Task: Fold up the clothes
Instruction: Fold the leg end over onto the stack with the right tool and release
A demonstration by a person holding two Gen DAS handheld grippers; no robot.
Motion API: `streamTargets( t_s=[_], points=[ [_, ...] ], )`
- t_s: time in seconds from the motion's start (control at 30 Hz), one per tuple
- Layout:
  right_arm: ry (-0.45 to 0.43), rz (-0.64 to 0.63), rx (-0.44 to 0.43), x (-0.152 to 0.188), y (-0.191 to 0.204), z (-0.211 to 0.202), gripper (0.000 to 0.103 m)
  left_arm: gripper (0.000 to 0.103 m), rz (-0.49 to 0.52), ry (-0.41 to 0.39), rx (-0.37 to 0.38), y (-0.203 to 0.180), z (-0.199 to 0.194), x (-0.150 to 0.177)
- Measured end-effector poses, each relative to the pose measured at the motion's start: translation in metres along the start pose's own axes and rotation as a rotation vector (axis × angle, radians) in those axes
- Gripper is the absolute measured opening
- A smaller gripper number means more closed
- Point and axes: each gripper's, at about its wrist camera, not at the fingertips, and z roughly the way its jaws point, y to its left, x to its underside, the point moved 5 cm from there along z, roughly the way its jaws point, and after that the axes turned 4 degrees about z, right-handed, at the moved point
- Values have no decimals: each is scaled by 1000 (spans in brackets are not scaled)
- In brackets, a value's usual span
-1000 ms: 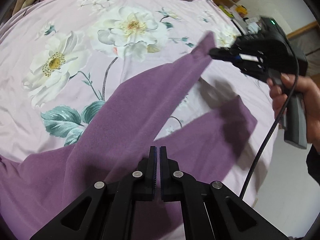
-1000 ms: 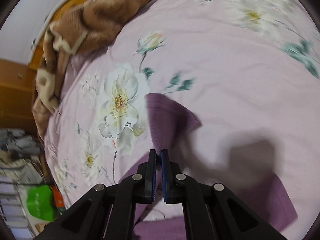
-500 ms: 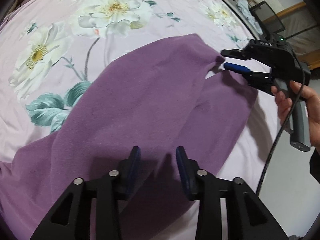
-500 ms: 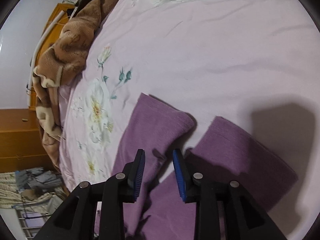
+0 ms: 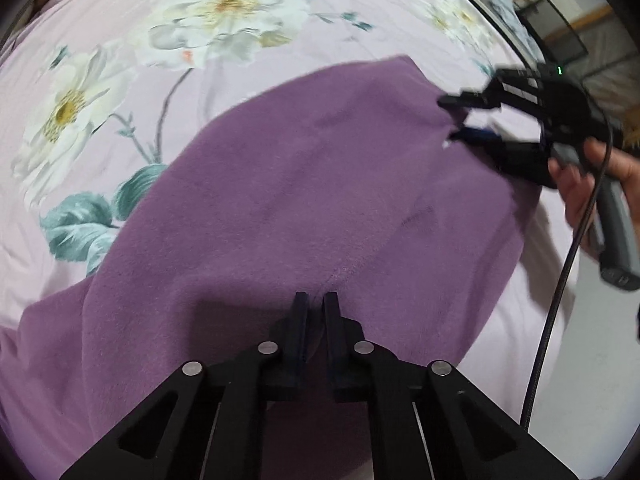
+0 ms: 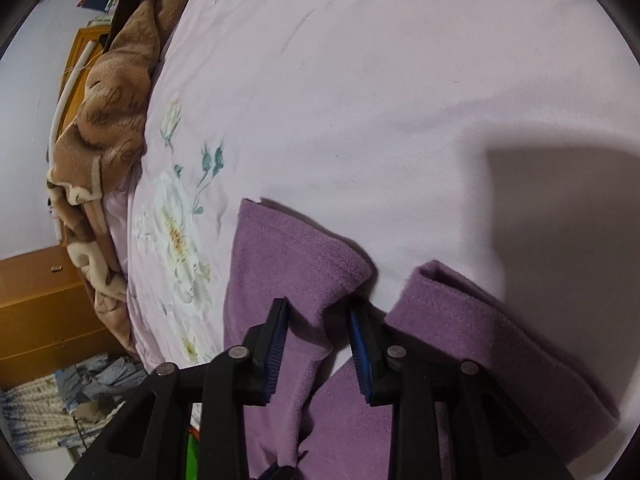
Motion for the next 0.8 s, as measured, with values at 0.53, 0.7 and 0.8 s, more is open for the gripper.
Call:
streamTargets(
  t_s=[0.53, 0.7, 0.8],
  points=[
    [-133, -238, -136, 20, 99, -86, 3, 4, -72, -215, 77, 12, -113, -29],
    [-165, -158, -76, 37, 47, -106, 3, 4, -2, -114, 145, -18, -88, -5],
    [-144, -71, 8, 44, -5, -97, 3, 4, 30, -7, 184, -36, -49, 18]
  ],
)
